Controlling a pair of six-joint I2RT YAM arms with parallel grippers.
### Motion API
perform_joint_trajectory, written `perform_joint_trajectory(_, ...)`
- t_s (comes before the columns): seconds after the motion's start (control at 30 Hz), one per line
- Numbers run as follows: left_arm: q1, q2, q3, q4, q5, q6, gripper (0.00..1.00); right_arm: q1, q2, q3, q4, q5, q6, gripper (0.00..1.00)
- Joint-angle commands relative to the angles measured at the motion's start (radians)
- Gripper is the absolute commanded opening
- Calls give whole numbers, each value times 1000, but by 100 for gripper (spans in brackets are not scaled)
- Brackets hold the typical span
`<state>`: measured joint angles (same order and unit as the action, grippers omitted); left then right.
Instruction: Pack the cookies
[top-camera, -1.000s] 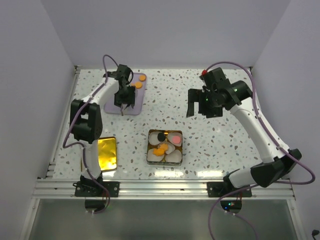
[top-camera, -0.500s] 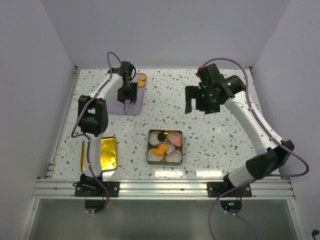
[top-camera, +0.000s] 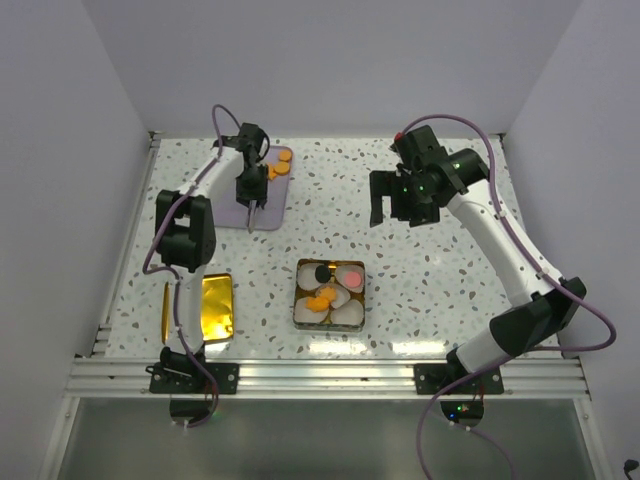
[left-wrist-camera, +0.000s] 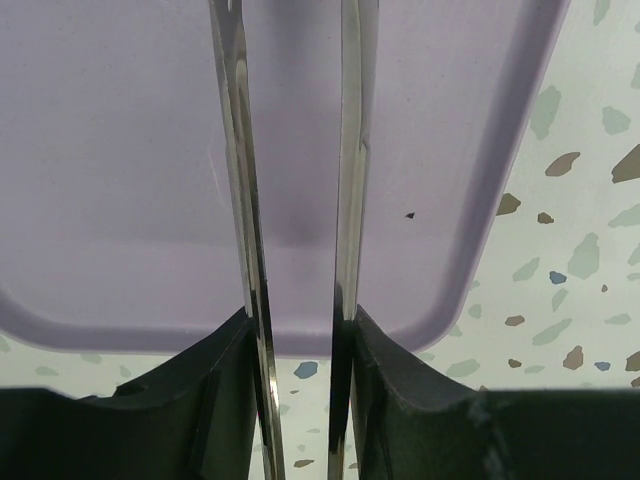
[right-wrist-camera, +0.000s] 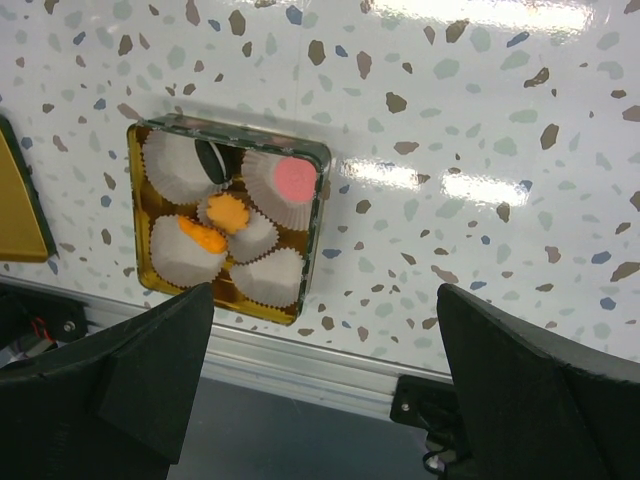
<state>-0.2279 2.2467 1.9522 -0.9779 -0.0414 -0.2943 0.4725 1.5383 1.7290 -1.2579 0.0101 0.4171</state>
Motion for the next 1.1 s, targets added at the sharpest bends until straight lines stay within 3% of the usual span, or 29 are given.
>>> perform_joint_trajectory(0.0, 15, -50, 27, -4, -17, 17, 36, -5, -23, 20, -1, 8, -15, 97)
perform_joint_trajectory(0.2, 21, -117, 1, -10, -49, 15, 28, -5, -41, 6, 9, -7, -8, 97)
perform_joint_trajectory(0.8, 36, -346, -121, -39, -69, 9, 25, -5, -147, -65, 37, -50, 25, 97)
perform_joint_trajectory(1.07, 35, -432, -217, -13, -9, -22, 24, -6, -194, -88, 28, -61, 35, 97)
